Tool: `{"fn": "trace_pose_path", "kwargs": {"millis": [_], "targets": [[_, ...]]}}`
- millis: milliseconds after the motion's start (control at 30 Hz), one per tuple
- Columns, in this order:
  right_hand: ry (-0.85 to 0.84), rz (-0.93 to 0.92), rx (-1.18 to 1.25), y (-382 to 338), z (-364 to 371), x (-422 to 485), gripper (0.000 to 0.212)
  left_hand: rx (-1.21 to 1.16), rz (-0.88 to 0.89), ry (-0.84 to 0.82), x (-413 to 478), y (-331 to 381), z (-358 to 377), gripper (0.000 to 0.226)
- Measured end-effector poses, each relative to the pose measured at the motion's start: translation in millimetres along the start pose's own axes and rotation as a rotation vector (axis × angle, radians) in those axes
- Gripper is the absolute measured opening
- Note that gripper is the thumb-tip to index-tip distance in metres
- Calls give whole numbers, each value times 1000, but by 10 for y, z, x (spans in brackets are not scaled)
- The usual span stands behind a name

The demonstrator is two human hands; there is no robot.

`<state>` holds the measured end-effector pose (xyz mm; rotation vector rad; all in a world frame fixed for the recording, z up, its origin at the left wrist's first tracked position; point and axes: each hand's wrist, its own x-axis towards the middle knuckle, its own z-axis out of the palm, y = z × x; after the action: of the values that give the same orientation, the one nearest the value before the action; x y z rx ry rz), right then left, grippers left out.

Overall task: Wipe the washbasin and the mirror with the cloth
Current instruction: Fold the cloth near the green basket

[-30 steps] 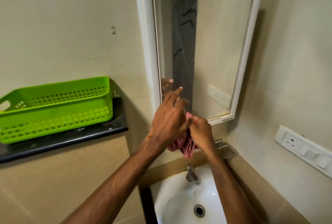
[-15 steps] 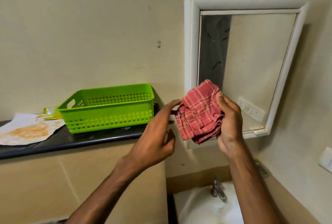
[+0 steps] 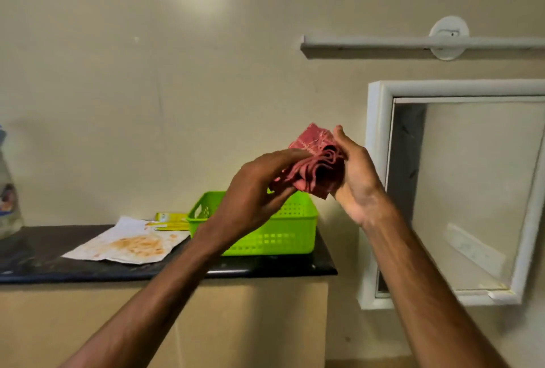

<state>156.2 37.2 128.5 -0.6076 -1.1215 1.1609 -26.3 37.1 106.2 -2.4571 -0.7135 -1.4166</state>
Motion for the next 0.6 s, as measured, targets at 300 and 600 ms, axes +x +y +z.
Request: {"fn": "trace_pose_path", "kwargs": {"millis": [300,600], "targets": [[-306,135,-59,215,-3,333,40,-540,-605,227,17,-450,-279,38],[-81,-208,-713,287,-60,841,24,-69,-993,26,-272,-797,-258,50]]}}
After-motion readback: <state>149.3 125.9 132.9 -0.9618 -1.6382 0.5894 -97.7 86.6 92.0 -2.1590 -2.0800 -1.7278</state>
